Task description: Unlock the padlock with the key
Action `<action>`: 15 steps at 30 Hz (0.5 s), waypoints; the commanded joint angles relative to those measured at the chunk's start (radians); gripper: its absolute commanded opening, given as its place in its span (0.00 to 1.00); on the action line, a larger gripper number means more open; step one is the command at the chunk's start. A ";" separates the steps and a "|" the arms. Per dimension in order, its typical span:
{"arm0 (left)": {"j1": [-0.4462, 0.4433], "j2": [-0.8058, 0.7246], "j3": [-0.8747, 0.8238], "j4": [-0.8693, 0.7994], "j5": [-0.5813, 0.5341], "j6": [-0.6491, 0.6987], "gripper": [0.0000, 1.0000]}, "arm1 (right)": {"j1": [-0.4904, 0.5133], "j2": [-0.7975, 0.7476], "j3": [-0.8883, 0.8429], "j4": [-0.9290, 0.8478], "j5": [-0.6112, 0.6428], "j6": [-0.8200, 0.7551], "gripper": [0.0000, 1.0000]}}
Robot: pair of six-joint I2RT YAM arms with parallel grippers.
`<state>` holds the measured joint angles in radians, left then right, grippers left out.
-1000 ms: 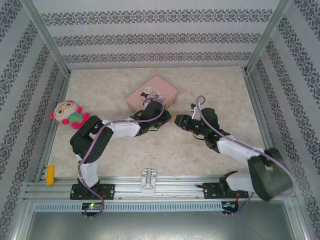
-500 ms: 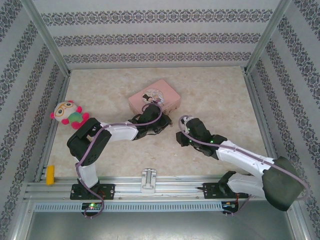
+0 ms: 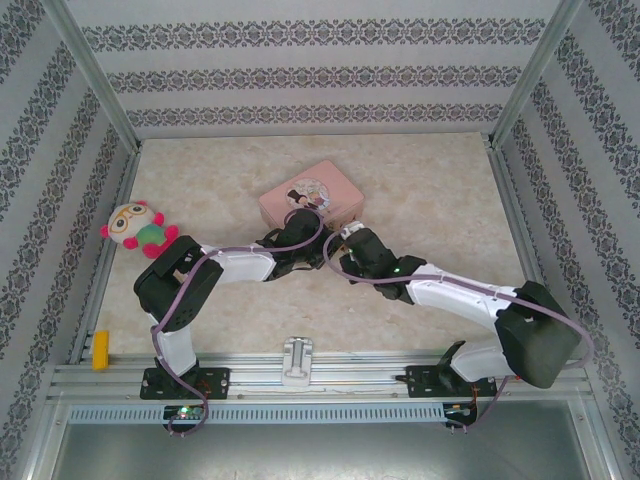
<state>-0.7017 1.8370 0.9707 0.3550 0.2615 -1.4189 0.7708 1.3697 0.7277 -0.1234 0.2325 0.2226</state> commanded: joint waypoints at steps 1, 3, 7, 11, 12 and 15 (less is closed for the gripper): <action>0.001 -0.020 -0.011 0.033 0.045 -0.052 0.00 | 0.015 0.026 0.039 0.001 0.034 -0.051 0.27; 0.001 -0.019 -0.008 0.033 0.048 -0.051 0.00 | 0.016 0.041 0.048 0.007 0.031 -0.057 0.27; 0.001 -0.016 -0.009 0.037 0.050 -0.053 0.00 | 0.015 0.078 0.074 0.016 0.026 -0.074 0.27; 0.001 -0.015 -0.010 0.044 0.059 -0.056 0.00 | 0.013 0.116 0.097 0.020 0.029 -0.086 0.27; 0.001 -0.015 -0.009 0.045 0.059 -0.055 0.00 | 0.012 0.124 0.099 0.022 0.033 -0.087 0.27; 0.001 -0.018 -0.010 0.043 0.064 -0.052 0.00 | 0.000 0.145 0.104 0.025 0.045 -0.084 0.25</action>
<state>-0.6975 1.8370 0.9707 0.3664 0.2768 -1.4300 0.7704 1.4937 0.8062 -0.1146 0.2466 0.1520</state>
